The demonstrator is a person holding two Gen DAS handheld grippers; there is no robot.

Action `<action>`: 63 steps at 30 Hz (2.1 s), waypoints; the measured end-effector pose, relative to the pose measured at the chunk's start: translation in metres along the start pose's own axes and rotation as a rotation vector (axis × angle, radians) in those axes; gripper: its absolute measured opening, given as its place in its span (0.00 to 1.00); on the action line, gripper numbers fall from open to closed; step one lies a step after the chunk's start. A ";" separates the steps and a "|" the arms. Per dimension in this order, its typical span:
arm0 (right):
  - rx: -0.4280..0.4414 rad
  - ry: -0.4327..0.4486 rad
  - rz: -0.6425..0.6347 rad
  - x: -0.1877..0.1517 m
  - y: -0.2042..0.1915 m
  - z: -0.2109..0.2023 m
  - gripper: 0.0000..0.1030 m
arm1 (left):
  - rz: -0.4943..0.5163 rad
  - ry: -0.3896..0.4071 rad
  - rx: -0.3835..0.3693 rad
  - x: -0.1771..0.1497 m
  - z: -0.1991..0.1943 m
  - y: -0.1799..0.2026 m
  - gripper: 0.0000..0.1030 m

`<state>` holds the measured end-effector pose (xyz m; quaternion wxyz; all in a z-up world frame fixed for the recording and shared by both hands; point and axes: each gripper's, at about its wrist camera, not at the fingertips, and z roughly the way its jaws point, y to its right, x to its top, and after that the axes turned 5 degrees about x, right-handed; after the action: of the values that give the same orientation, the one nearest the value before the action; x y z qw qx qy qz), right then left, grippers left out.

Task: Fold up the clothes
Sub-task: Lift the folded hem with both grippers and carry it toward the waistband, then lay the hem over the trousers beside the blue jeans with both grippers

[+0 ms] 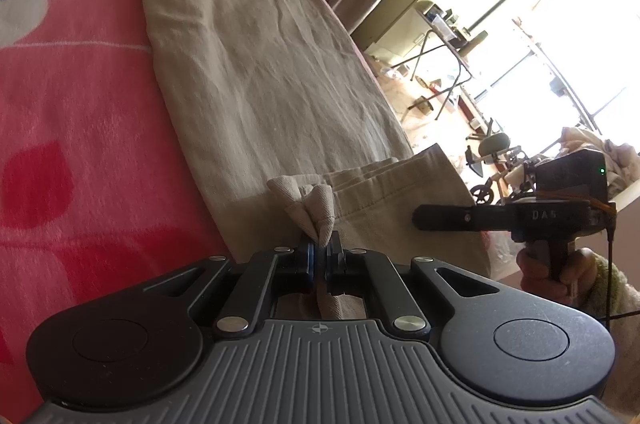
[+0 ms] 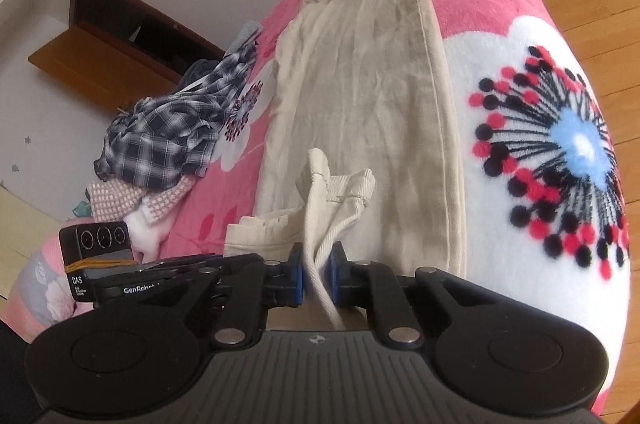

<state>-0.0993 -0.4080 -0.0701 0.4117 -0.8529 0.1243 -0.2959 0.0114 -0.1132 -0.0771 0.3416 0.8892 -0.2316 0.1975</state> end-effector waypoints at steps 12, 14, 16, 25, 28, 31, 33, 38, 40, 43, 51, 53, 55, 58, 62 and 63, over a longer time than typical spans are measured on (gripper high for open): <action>-0.024 0.016 0.125 -0.005 0.010 0.010 0.14 | -0.027 -0.029 0.015 0.004 0.006 0.003 0.11; -0.056 0.027 0.087 -0.007 0.002 0.010 0.12 | 0.002 -0.012 0.052 0.003 0.003 0.009 0.03; -0.089 0.037 0.043 -0.010 -0.008 0.010 0.10 | 0.010 0.017 0.059 0.003 -0.004 0.015 0.02; -0.165 0.151 -0.193 -0.002 -0.072 -0.005 0.08 | 0.100 0.198 0.072 0.018 -0.041 0.036 0.02; -0.183 0.175 -0.220 0.010 -0.079 -0.005 0.08 | 0.113 0.242 0.083 0.028 -0.041 0.039 0.02; -0.199 0.196 -0.249 0.023 -0.085 -0.004 0.08 | 0.126 0.280 0.108 0.041 -0.037 0.040 0.02; -0.204 0.208 -0.269 0.033 -0.085 -0.001 0.08 | 0.128 0.292 0.120 0.051 -0.035 0.038 0.02; -0.196 0.215 -0.294 0.063 -0.082 0.011 0.08 | 0.132 0.324 0.152 0.075 -0.031 0.032 0.02; -0.186 0.222 -0.297 0.074 -0.082 0.014 0.08 | 0.134 0.337 0.165 0.085 -0.029 0.029 0.02; -0.178 0.231 -0.317 0.090 -0.083 0.022 0.08 | 0.139 0.355 0.181 0.100 -0.027 0.025 0.02; -0.181 0.277 -0.357 0.135 -0.075 0.048 0.08 | 0.182 0.338 0.190 0.156 -0.003 0.001 0.02; -0.183 0.285 -0.357 0.150 -0.068 0.055 0.08 | 0.199 0.339 0.197 0.174 0.008 -0.005 0.02; -0.191 0.288 -0.363 0.168 -0.061 0.064 0.08 | 0.215 0.341 0.209 0.194 0.021 -0.012 0.02; -0.201 0.289 -0.375 0.203 -0.049 0.081 0.08 | 0.224 0.337 0.252 0.231 0.047 -0.025 0.02; -0.233 0.279 -0.413 0.253 -0.033 0.110 0.07 | 0.235 0.330 0.308 0.281 0.081 -0.042 0.02; -0.241 0.279 -0.418 0.266 -0.028 0.118 0.07 | 0.238 0.328 0.322 0.293 0.090 -0.047 0.02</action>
<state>0.1826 -0.4372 0.0011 0.2160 -0.8540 0.0354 -0.4719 0.2933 -0.2266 -0.0137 0.2029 0.8548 -0.2414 0.4122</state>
